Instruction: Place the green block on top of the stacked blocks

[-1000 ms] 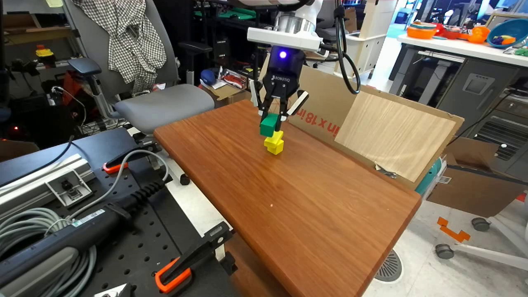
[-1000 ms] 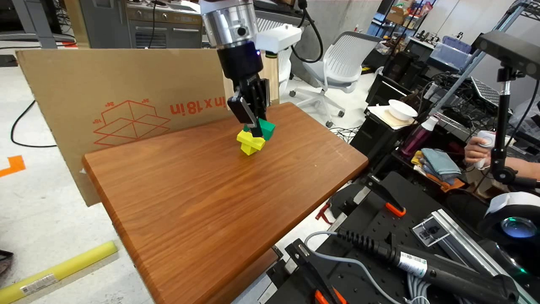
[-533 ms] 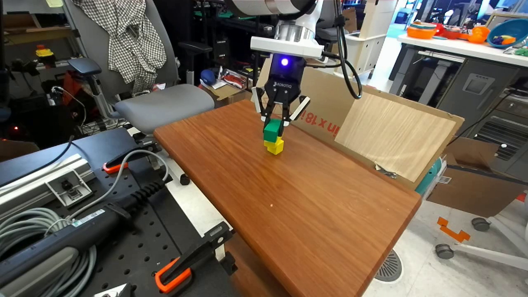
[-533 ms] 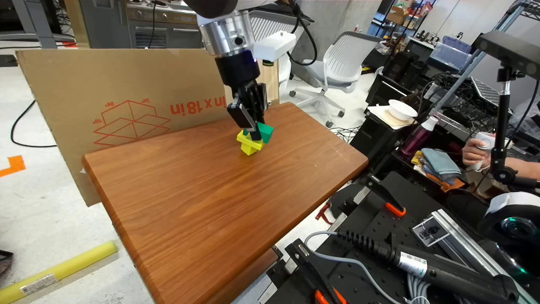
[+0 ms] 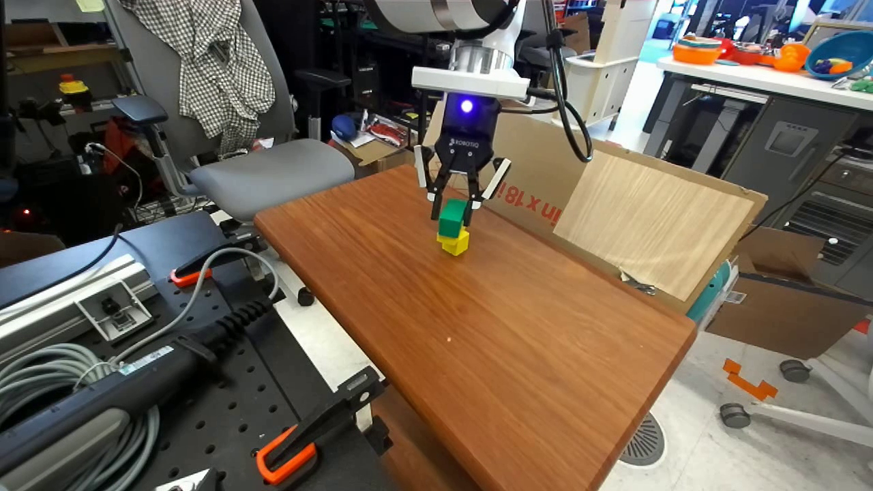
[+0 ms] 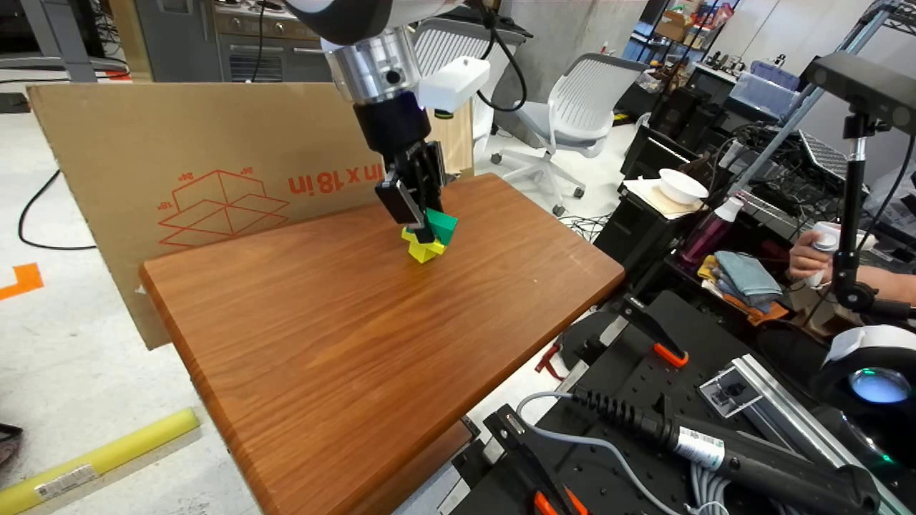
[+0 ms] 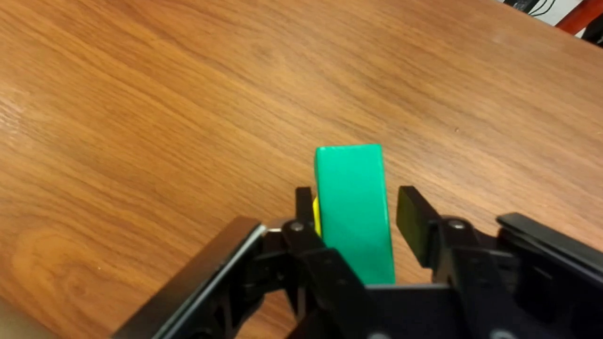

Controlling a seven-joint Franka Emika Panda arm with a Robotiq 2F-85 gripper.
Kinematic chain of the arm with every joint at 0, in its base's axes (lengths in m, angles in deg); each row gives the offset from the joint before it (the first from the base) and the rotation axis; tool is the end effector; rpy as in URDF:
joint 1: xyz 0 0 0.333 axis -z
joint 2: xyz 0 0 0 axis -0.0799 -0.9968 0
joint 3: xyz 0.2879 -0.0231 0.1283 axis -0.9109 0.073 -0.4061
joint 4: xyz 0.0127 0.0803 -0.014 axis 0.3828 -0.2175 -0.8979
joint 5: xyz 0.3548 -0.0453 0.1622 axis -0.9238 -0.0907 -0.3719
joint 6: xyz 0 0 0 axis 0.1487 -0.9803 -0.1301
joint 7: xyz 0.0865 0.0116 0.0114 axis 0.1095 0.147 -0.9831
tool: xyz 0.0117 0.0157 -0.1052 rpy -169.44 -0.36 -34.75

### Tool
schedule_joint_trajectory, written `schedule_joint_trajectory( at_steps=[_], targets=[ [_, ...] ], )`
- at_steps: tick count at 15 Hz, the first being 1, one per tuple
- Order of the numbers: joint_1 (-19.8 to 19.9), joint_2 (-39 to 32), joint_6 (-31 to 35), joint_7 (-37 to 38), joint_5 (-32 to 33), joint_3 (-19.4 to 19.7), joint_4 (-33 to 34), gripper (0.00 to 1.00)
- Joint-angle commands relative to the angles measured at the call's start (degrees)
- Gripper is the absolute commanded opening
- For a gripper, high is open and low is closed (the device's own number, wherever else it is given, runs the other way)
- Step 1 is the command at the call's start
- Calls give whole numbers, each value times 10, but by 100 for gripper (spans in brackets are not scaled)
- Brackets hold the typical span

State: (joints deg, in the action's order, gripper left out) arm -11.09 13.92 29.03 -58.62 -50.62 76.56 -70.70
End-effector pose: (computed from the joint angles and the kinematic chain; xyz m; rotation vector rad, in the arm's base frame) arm 0.6646 0.0794 0.1300 2.7494 0.8053 -0.7246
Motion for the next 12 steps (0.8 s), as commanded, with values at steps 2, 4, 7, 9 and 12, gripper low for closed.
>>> schedule_joint_trajectory(
  at_steps=[2, 4, 7, 9, 12],
  targets=[
    [-2, -2, -22, -9, 4, 1, 19, 88],
    [2, 19, -16, -8, 2, 0, -3, 99],
    [20, 87, 35, 6, 0, 4, -87, 100],
    [38, 136, 86, 31, -11, 10, -147, 100],
    [61, 200, 150, 84, -31, 24, -226, 100]
  ],
)
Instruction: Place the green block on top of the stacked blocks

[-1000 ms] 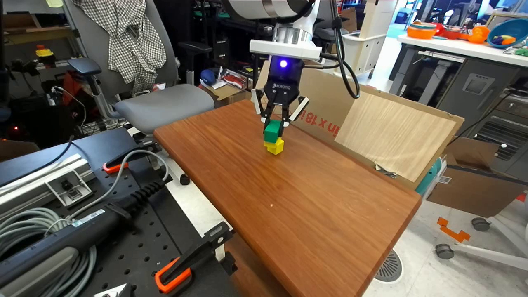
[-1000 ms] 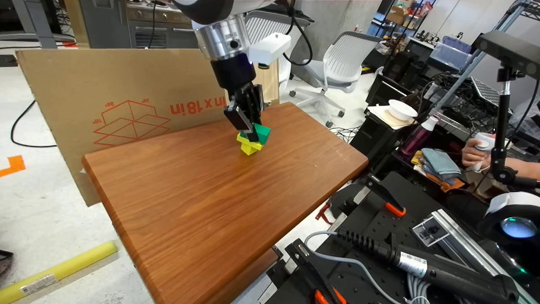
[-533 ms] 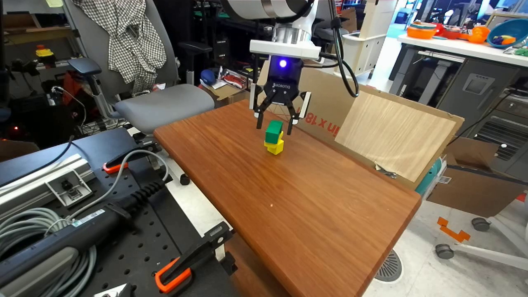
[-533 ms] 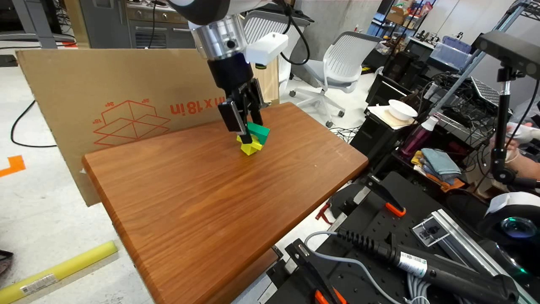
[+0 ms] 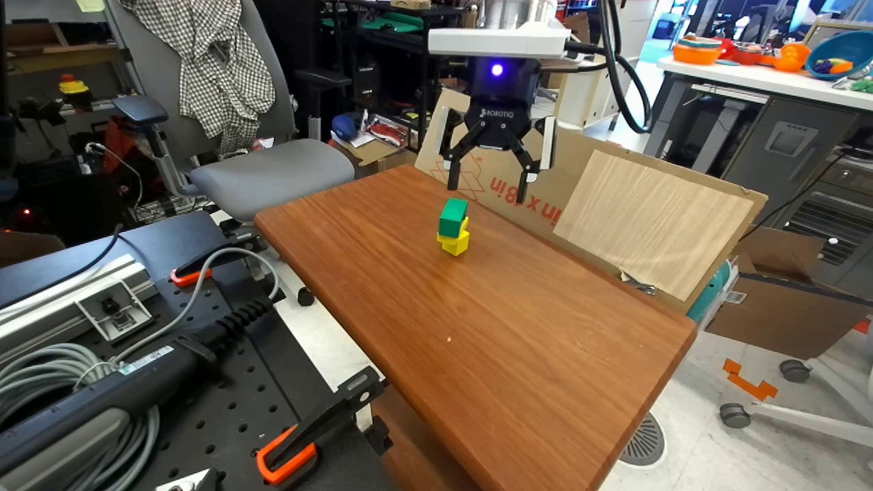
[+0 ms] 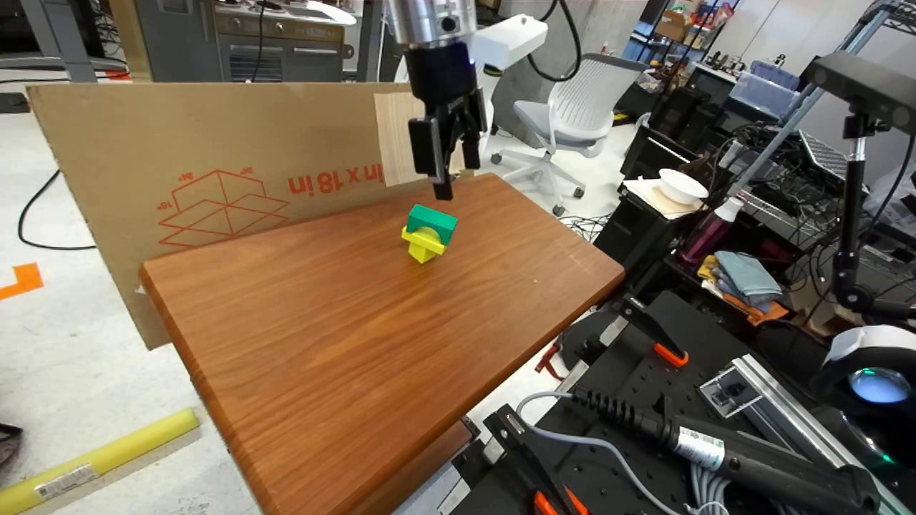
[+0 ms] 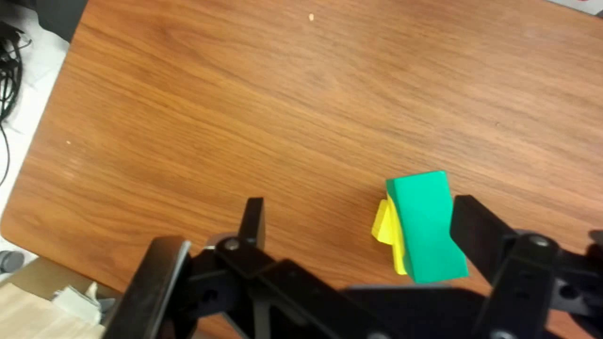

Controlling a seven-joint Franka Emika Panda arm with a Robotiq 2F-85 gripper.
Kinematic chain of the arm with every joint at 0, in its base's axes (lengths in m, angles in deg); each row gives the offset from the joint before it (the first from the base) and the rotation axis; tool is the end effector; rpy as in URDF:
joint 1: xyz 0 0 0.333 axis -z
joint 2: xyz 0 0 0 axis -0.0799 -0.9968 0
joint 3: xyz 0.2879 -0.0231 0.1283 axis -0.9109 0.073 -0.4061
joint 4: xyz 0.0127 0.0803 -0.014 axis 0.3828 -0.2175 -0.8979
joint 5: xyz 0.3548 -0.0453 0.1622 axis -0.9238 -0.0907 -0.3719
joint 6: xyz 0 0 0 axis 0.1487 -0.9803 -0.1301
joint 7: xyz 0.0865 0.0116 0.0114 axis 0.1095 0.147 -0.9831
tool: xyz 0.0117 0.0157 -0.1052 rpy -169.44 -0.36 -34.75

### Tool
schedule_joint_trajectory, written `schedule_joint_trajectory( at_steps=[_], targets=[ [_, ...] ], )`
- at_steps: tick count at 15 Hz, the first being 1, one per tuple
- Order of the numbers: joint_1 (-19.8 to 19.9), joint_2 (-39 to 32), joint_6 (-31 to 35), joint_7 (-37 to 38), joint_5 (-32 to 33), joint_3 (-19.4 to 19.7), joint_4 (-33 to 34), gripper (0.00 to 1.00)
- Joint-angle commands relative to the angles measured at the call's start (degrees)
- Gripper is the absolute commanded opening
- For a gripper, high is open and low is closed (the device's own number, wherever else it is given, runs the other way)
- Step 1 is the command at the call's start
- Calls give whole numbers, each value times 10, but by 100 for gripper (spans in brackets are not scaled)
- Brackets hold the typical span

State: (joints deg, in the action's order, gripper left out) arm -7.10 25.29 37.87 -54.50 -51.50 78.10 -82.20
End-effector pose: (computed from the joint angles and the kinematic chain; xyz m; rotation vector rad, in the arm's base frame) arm 0.6566 0.0236 0.1911 2.8414 0.6012 -0.5108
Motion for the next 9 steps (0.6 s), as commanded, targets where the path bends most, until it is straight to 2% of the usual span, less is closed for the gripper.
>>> schedule_joint_trajectory(
  at_steps=[1, 9],
  targets=[
    [30, 106, 85, 54, -32, 12, -139, 100],
    [74, 265, 238, 86, -40, 53, -379, 100]
  ],
)
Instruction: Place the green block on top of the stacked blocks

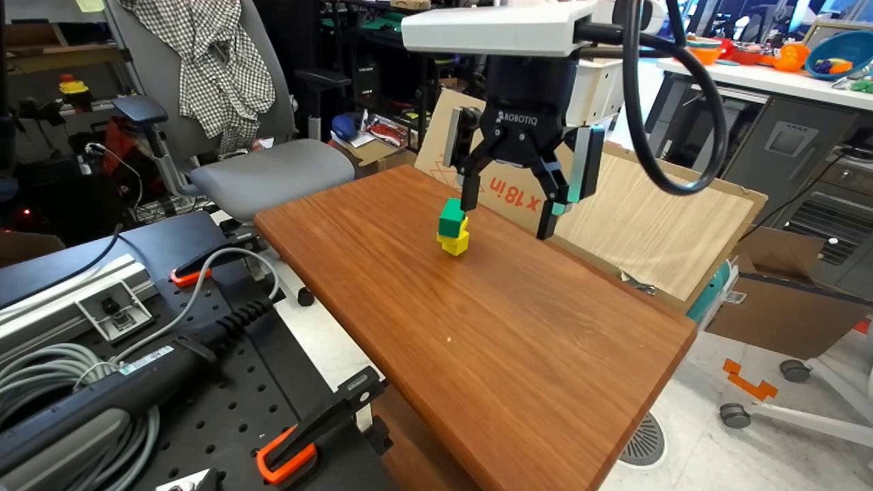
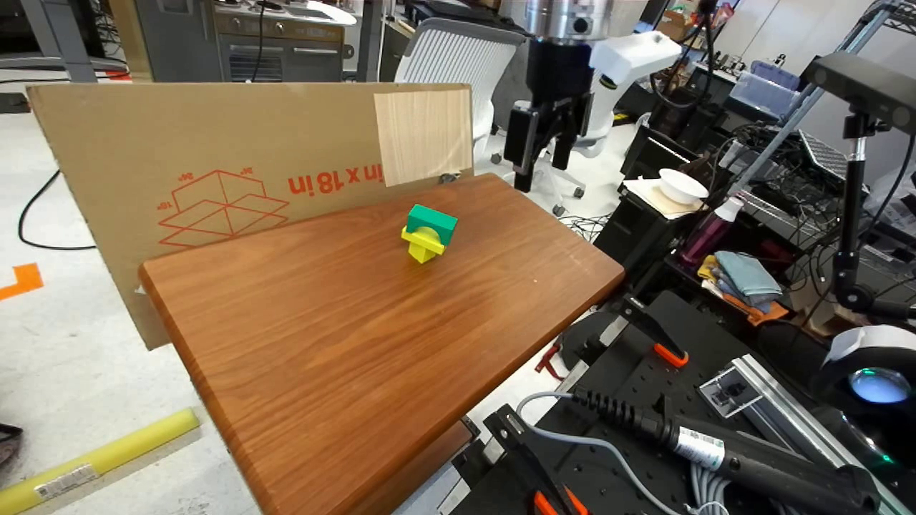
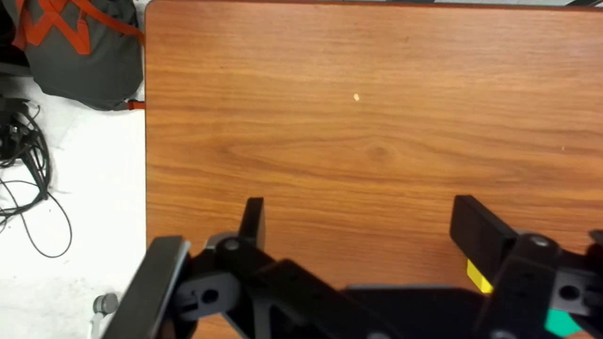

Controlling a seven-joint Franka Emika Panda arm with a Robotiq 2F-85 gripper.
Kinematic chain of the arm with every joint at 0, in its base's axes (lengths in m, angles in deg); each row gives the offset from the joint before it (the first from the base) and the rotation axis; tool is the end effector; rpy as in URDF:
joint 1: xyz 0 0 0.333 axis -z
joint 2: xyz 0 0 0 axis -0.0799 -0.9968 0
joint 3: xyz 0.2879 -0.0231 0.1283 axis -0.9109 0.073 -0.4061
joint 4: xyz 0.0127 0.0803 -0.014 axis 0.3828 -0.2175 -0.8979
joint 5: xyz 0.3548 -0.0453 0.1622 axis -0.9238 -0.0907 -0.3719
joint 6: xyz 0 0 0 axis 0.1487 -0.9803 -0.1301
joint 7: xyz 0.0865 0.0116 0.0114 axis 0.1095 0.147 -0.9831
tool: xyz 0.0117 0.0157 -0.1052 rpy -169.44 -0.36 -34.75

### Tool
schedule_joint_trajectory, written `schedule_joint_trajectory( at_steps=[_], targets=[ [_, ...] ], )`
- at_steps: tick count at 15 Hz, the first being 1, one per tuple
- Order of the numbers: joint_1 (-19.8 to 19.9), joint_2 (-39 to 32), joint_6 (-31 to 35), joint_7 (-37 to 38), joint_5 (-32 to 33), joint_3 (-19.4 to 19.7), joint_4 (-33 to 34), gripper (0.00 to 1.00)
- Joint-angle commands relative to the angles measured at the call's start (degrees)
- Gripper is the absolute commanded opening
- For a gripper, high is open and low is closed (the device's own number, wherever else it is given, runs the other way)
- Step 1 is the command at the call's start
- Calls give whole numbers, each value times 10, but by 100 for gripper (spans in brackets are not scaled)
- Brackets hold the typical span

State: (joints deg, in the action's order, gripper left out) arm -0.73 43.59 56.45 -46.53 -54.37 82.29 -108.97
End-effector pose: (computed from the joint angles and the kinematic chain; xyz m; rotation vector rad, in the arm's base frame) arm 0.5683 -0.0731 0.2280 2.9663 0.1639 -0.2610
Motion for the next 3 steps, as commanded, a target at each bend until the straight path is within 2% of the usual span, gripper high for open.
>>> schedule_joint_trajectory(
  at_steps=[1, 3],
  targets=[
    [0, 18, 13, 0, -2, 9, -28, 100],
    [2, 32, 18, -1, -1, 13, -48, 100]
  ],
)
